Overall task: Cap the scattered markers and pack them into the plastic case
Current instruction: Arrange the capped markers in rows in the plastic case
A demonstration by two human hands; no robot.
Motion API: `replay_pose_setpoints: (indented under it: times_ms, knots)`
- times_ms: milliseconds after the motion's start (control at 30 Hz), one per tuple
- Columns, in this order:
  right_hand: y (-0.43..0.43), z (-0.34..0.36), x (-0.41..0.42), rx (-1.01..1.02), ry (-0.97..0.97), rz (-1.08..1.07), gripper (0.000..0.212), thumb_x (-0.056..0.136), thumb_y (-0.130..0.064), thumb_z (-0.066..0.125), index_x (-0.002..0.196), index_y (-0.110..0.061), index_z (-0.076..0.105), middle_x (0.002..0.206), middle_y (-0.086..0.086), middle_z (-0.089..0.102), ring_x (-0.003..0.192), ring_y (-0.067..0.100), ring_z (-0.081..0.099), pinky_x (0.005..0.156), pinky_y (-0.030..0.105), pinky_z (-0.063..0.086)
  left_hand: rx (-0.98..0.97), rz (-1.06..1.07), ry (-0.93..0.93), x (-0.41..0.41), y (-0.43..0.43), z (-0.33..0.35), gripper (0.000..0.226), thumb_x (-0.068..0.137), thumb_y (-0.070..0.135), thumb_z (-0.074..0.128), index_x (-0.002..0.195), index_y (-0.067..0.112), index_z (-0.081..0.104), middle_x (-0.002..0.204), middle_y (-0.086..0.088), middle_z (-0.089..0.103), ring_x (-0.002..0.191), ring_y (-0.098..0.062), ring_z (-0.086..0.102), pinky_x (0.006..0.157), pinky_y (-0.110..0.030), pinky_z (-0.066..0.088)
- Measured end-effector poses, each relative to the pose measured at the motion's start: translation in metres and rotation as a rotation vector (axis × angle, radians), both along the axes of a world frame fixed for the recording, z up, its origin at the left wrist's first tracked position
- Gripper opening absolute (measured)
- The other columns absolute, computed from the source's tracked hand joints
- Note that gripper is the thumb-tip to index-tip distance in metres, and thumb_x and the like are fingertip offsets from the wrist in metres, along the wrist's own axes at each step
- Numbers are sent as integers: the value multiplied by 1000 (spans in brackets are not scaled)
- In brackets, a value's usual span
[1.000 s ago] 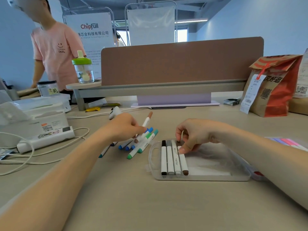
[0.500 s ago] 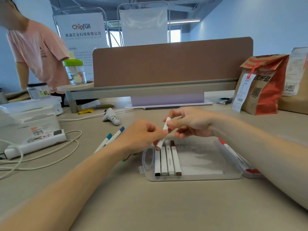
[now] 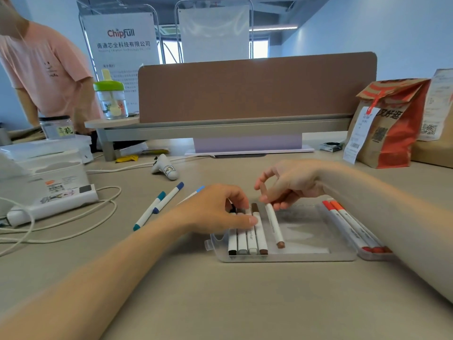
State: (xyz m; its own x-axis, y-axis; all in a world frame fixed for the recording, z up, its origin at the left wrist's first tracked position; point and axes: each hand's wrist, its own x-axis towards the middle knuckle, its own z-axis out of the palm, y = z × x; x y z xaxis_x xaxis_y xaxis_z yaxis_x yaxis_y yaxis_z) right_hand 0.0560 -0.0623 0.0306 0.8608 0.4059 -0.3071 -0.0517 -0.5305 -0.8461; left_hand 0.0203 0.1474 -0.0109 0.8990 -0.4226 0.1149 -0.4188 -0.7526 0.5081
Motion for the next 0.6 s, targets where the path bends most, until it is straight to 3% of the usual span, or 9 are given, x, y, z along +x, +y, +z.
replay_pose_setpoints:
  times_ms: [100,267,467,600]
  knots:
    - [4,-7,3,-50,-13,-37,39,81,2,74,115,-6,57,72,7,71,60,16,67,60,24,59,46,-3,-28,0,0,-1,39,73,61,75,102,37,64,98,25,62,93,2,58,69,-11,43]
    - [10,-13,4,-158,-46,-59,42,77,-4,81,112,-8,57,67,6,72,55,16,65,56,26,57,71,5,-46,1,-1,-2,50,68,69,72,107,39,59,105,22,59,94,1,57,74,-16,50]
    - [13,-15,3,-266,-155,-39,41,76,-14,84,109,-15,60,73,2,68,54,11,61,56,24,53,71,47,-55,-2,-8,-5,64,64,72,72,114,36,57,109,18,54,90,5,52,66,-12,39]
    - [4,-12,6,-279,-157,-13,38,77,-12,83,108,-15,61,78,4,69,61,13,63,58,23,54,56,91,-102,-3,-14,-9,65,61,76,72,109,34,58,108,15,56,91,-1,54,78,-24,48]
